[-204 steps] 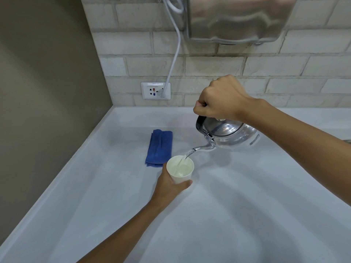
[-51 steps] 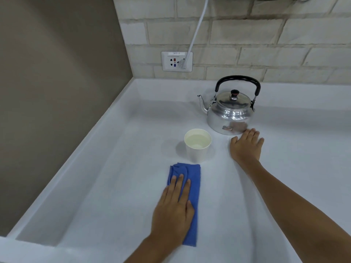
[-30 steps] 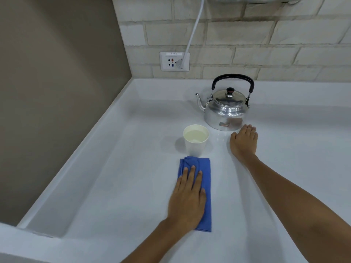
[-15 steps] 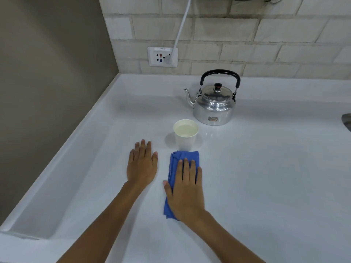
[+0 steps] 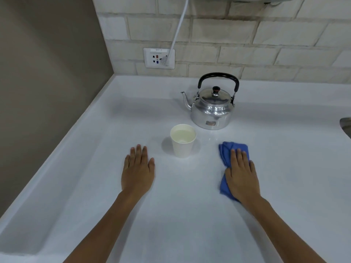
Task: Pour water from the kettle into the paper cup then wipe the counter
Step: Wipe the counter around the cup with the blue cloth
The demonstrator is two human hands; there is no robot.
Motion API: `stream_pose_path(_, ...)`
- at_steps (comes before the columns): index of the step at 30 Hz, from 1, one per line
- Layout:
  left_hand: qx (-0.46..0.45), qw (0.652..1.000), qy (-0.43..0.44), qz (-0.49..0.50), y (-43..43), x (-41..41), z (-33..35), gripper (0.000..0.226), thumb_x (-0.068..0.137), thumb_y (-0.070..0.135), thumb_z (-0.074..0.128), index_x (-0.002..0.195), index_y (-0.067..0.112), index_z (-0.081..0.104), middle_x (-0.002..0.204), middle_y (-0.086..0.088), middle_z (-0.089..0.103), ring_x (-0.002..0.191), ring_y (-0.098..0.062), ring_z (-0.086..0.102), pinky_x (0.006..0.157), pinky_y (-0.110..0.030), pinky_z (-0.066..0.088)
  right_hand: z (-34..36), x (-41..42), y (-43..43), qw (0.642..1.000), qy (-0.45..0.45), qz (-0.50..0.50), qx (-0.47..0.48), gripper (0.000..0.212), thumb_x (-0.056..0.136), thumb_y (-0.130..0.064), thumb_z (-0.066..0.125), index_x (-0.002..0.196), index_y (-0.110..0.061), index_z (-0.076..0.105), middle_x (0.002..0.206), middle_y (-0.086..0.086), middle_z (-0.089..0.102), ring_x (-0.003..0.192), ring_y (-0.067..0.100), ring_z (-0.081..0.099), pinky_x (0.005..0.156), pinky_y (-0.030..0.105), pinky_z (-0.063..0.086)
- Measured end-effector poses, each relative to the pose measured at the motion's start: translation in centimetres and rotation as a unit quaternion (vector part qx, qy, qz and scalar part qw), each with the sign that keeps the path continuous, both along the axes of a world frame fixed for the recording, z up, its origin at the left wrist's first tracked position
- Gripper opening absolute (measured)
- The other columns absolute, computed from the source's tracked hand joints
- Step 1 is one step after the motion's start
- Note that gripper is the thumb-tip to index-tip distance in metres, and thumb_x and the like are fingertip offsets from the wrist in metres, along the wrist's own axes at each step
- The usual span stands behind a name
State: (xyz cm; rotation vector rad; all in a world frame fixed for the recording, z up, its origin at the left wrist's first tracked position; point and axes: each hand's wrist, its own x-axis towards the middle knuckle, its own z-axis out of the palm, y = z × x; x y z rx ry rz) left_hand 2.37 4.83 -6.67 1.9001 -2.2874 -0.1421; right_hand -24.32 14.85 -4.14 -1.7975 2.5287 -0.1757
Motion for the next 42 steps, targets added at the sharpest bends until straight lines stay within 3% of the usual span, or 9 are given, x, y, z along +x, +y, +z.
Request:
stream_pose_path(4,0.004,1.000,-0.005,-0.003,0.0,-0.1,0.0,0.056,0.097,0.036,0.012,0.146,0.011,0.000,0.158,-0.008,-0.001,0.145,-0.022,-0.003,0.118,-0.036,0.001,-0.2,1.9,-5.8,0.999,0.018,0.046,-0.016,0.056,0.097,-0.025,0.025,0.146,-0.012,0.003,0.157,0.016,0.007,0.144,0.029,0.008,0.117,0.044,0.010)
stream_pose_path(9,-0.003,1.000,-0.001,-0.008,-0.1,0.2,-0.1,0.056,0.097,0.036,0.013,0.146,0.013,-0.001,0.158,-0.007,-0.001,0.145,-0.021,-0.003,0.118,-0.035,0.001,-1.0,2.0,-3.0,0.983,0.007,0.181,-0.027,0.055,0.092,-0.031,0.010,0.146,-0.019,0.009,0.157,0.006,0.009,0.145,0.023,0.007,0.117,0.034,0.000)
stream_pose_path(14,0.001,1.000,0.003,-0.002,-0.2,0.0,-0.1,0.056,0.097,0.036,0.012,0.146,0.014,-0.003,0.158,-0.006,-0.003,0.145,-0.021,-0.005,0.118,-0.035,0.000,-1.0,-2.0,-2.9,0.975,-0.039,0.215,-0.032,0.054,0.097,-0.019,0.030,0.143,-0.027,0.004,0.151,-0.009,-0.003,0.145,0.015,0.003,0.116,0.028,-0.003)
stream_pose_path(24,-0.010,1.000,0.004,-0.008,-0.4,0.1,-0.6,0.056,0.097,0.037,0.015,0.146,0.013,0.001,0.158,-0.006,0.001,0.145,-0.021,-0.001,0.118,-0.036,0.003,-0.4,-0.7,-8.0,0.962,-0.032,0.271,0.005,0.051,0.098,-0.019,0.027,0.146,-0.023,0.008,0.158,0.001,0.006,0.145,0.016,0.002,0.118,0.032,0.000)
stream_pose_path(29,-0.005,1.000,0.001,-0.008,-0.3,0.2,-0.5,0.056,0.097,0.036,0.014,0.146,0.013,0.000,0.158,-0.007,0.001,0.145,-0.022,-0.001,0.118,-0.036,0.002,-0.2,-6.7,-4.8,0.989,-0.048,0.140,-0.029,0.051,0.095,-0.011,0.039,0.143,-0.013,0.023,0.155,0.011,0.019,0.144,0.024,0.017,0.115,0.035,0.013)
stream_pose_path(33,0.000,1.000,-0.001,-0.003,-0.3,0.0,-0.4,0.056,0.097,0.036,0.013,0.146,0.013,0.000,0.158,-0.008,0.001,0.145,-0.022,-0.002,0.118,-0.036,0.002,0.1,-6.8,-3.9,0.999,-0.025,0.023,-0.012,0.050,0.097,-0.016,0.030,0.145,-0.009,0.016,0.156,0.015,0.014,0.144,0.026,0.012,0.117,0.041,0.013)
stream_pose_path(37,0.000,1.000,-0.001,-0.004,-0.3,-0.1,-0.4,0.056,0.097,0.036,0.012,0.146,0.012,0.001,0.158,-0.008,0.001,0.145,-0.023,-0.002,0.118,-0.037,0.002,0.3,0.3,-1.5,0.999,-0.017,0.028,-0.020,0.057,0.088,-0.022,0.020,0.143,-0.006,0.024,0.153,0.019,0.022,0.141,0.032,0.022,0.115,0.044,0.019)
stream_pose_path(40,-0.004,1.000,-0.002,-0.003,-0.3,-0.1,-0.5,0.056,0.097,0.035,0.013,0.146,0.011,0.001,0.158,-0.009,0.002,0.145,-0.024,-0.001,0.118,-0.037,0.003,0.3,6.1,1.2,0.997,-0.005,0.055,-0.052,0.054,0.081,-0.019,0.037,0.131,-0.003,0.048,0.137,0.021,0.049,0.125,0.038,0.048,0.100,0.052,0.042)
stream_pose_path(42,-0.001,1.000,-0.005,-0.004,-0.3,0.0,-0.5,0.056,0.097,0.035,0.013,0.146,0.011,0.001,0.158,-0.009,0.001,0.145,-0.024,-0.002,0.118,-0.037,0.002,0.4,9.4,2.6,0.997,-0.013,0.070,-0.039,0.053,0.079,-0.022,0.037,0.126,-0.007,0.054,0.132,0.016,0.056,0.120,0.032,0.055,0.093,0.050,0.049)
